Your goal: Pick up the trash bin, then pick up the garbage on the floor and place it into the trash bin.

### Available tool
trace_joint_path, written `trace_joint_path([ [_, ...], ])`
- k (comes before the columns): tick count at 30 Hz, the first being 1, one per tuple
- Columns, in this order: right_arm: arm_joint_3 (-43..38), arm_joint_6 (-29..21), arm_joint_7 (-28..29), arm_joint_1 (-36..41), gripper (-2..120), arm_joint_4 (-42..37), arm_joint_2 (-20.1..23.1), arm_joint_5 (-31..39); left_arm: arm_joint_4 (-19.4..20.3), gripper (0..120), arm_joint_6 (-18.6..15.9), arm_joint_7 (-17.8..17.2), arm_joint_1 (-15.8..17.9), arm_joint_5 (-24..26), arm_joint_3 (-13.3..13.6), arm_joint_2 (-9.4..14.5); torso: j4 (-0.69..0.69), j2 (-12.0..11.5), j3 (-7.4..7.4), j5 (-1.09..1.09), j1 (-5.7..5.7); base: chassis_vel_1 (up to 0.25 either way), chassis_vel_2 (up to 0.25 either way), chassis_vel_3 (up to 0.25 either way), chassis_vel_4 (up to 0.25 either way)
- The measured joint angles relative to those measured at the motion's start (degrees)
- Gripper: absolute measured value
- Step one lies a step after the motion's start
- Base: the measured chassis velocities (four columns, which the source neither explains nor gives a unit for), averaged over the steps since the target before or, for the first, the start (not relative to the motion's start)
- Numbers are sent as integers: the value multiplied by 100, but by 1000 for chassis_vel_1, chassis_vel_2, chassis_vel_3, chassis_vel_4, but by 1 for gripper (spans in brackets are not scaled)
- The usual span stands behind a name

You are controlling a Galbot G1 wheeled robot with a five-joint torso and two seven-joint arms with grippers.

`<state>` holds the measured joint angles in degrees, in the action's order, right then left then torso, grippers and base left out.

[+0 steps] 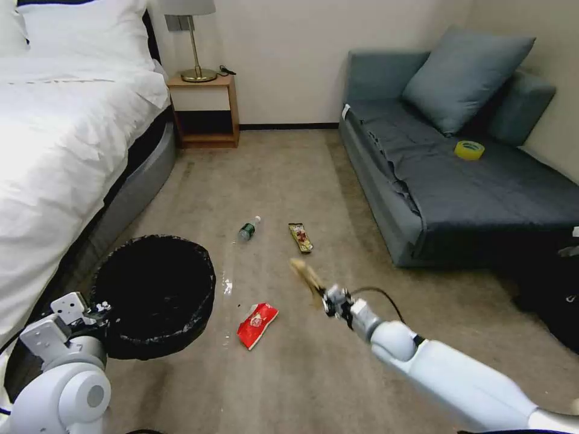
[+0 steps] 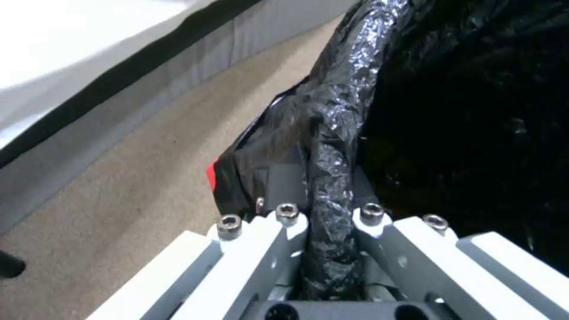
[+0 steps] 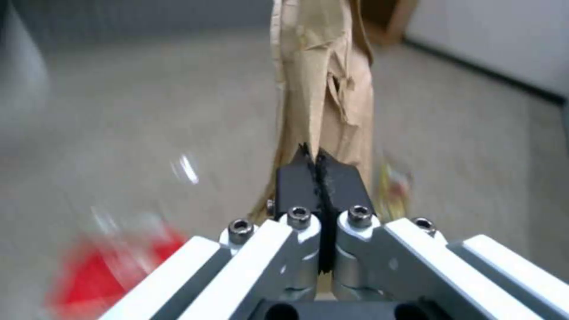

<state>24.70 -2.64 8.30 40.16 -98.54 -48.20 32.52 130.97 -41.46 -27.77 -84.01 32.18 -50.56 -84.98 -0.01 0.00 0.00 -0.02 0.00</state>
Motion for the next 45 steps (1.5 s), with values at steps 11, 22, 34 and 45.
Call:
trace_joint_path([
  [11, 1519, -706, 1351, -833, 0, -2423, -631, 1534, -100, 3, 23, -13, 11, -134, 190, -84, 2, 0, 0, 0, 0, 0, 0, 0, 0],
  [22, 2987, -516, 1706, -1732, 0, -551, -2407, 1329, 8, 3, 37, -12, -66, -285, 316, -218, 4, 0, 0, 0, 0, 0, 0, 0, 0],
  [34, 3018, -522, 1685, -1780, 23, -378, -2380, 1035, 60, 3, 50, -1, -73, -299, 370, -221, 1, 0, 0, 1, 0, 0, 0, 0, 0],
  [45, 2149, -531, 1682, -1445, 67, -707, -2099, 624, 35, 3, 50, 7, -36, -281, 354, -166, 1, 0, 0, 2, 0, 0, 0, 0, 0],
])
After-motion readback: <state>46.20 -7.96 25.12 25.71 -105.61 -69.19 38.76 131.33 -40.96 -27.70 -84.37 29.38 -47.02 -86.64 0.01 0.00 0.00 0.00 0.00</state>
